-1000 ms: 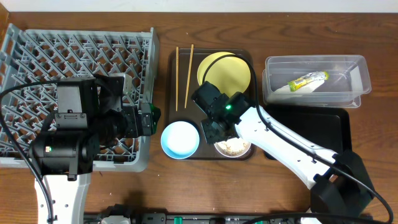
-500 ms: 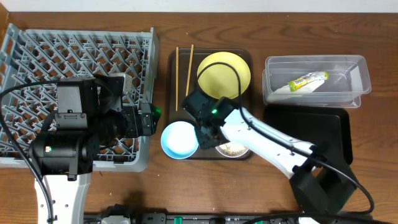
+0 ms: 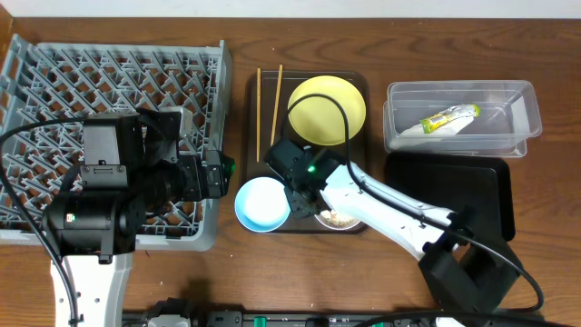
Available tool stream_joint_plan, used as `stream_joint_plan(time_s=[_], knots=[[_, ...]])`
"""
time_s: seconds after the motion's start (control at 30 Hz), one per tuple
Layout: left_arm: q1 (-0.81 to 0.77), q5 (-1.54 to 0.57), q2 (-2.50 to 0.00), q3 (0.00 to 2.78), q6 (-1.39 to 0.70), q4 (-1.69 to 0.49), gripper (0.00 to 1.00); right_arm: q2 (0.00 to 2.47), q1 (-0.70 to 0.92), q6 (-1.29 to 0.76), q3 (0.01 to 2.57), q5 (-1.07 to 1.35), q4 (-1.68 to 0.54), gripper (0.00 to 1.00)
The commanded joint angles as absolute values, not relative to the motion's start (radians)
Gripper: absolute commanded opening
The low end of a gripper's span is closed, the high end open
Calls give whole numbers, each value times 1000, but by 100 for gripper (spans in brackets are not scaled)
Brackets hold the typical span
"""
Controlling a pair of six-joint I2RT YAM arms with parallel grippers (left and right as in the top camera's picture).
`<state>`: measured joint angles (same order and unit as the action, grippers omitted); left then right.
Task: Sort waste into correct bins and load items into the dishwasher
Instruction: 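Lower the right gripper and pinch the rim of the white rice bowl, then lift the rice bowl and carry it right over the black tray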
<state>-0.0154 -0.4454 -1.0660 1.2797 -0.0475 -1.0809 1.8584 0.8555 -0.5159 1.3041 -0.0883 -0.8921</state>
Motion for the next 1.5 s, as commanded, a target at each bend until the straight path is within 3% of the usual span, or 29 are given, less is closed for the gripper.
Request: stream_joint_plan(time_s=[0.0,0.27,0.57,0.93,1.0,1.07,1.13,1.37,1.47], knots=[[-19,-444,-1066,1294,-34,-1084,98,1868,858,-492,1275,-99,-883,23],[-19,-444,-1066,1294,-34,-1084,98,1882,847,-490,1275,-88,-881,17],[-19,-444,-1066,1294,-34,-1085,98,1898,786,-336,1289,4,-932,19],[-19,-444,-1066,1294,-34,-1085,98,1898,786,-279,1288,-157,-911,11],[-19,-444,-1066,1294,-34,-1084,98,1898,786,-280,1286,-157,-900,15],[-19,-444,-1066,1294,-34,-1084,98,1898,786,-279,1277,-149,-884,31],[-19,-444,-1066,1294,-34,-1085,98,1898,786,-274,1258,-147,-867,34],[-19,-444,-1066,1294,-34,-1084,98,1899,786,-268,1245,-141,-859,10],[-19,-444,-1066,1294,-34,-1084,98,1901,786,-267,1241,-136,-870,14]])
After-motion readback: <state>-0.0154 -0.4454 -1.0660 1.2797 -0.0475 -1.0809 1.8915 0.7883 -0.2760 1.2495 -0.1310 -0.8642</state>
